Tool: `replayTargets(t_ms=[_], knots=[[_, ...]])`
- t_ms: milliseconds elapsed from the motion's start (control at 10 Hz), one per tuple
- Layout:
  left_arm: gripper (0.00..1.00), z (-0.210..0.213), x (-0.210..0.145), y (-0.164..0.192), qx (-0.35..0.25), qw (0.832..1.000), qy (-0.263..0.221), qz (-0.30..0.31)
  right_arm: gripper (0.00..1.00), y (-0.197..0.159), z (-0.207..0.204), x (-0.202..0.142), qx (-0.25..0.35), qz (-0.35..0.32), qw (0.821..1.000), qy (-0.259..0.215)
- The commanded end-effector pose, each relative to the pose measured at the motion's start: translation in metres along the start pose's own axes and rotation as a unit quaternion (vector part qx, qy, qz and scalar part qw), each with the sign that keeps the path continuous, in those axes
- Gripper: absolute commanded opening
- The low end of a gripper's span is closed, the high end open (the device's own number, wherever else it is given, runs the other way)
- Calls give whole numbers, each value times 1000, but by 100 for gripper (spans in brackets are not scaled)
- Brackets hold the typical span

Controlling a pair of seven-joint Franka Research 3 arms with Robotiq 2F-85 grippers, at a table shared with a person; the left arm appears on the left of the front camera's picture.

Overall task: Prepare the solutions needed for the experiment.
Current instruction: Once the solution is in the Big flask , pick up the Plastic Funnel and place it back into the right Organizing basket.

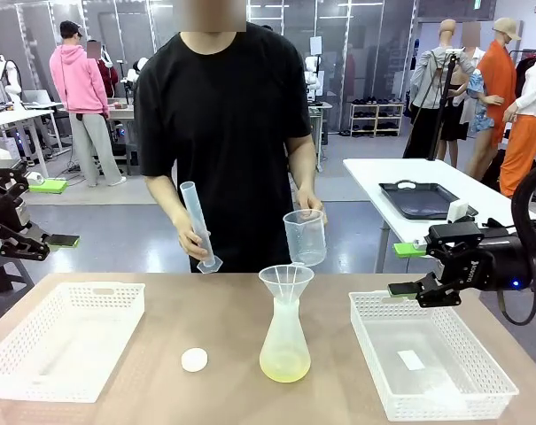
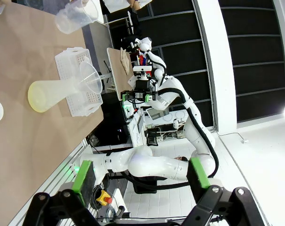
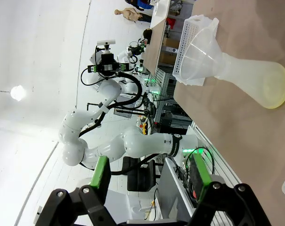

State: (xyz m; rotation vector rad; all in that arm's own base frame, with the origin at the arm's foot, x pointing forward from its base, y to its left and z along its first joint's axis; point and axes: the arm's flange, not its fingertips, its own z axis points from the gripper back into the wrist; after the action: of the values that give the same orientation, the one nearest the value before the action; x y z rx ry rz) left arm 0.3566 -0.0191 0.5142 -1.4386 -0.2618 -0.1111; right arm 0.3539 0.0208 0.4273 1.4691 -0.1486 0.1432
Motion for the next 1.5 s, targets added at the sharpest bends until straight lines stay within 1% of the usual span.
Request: replayTargets(t_ms=[0, 300, 400, 500, 600, 700, 900, 1100, 1200, 1300, 1400], knots=[[100, -1, -1, -2, -9, 1000, 0, -4, 85, -1, 0, -3, 2, 2, 1000, 0], [100, -1, -1, -2, -9, 1000, 0, -4, 85, 0, 0, 0, 0, 0, 1000, 0], [100, -1, -1, -2, -9, 1000, 0, -4, 85, 5, -4, 3, -16, -6, 1000, -1], [100, -1, -1, -2, -9, 1000, 0, -4, 85, 15, -11, 16, -77, -19, 997, -3], [100, -1, -1, -2, -9, 1000, 0, -4, 85, 26, -19, 33, -163, -16, 986, -23], [100, -1, -1, -2, -9, 1000, 0, -4, 85, 38, -28, 54, -213, -16, 976, -29], [100, -1, -1, -2, -9, 1000, 0, -4, 85, 63, -49, 93, -273, 1, 962, -13], [100, -1, -1, -2, -9, 1000, 0, -4, 85, 78, -77, 118, -333, 8, 943, 7], [100, -1, -1, -2, -9, 1000, 0, -4, 85, 84, -94, 129, -370, 13, 929, 29], [100, -1, -1, -2, -9, 1000, 0, -4, 85, 91, -111, 139, -395, 33, 916, 53], [100, -1, -1, -2, -9, 1000, 0, -4, 85, 94, -122, 146, -407, 55, 908, 82]])
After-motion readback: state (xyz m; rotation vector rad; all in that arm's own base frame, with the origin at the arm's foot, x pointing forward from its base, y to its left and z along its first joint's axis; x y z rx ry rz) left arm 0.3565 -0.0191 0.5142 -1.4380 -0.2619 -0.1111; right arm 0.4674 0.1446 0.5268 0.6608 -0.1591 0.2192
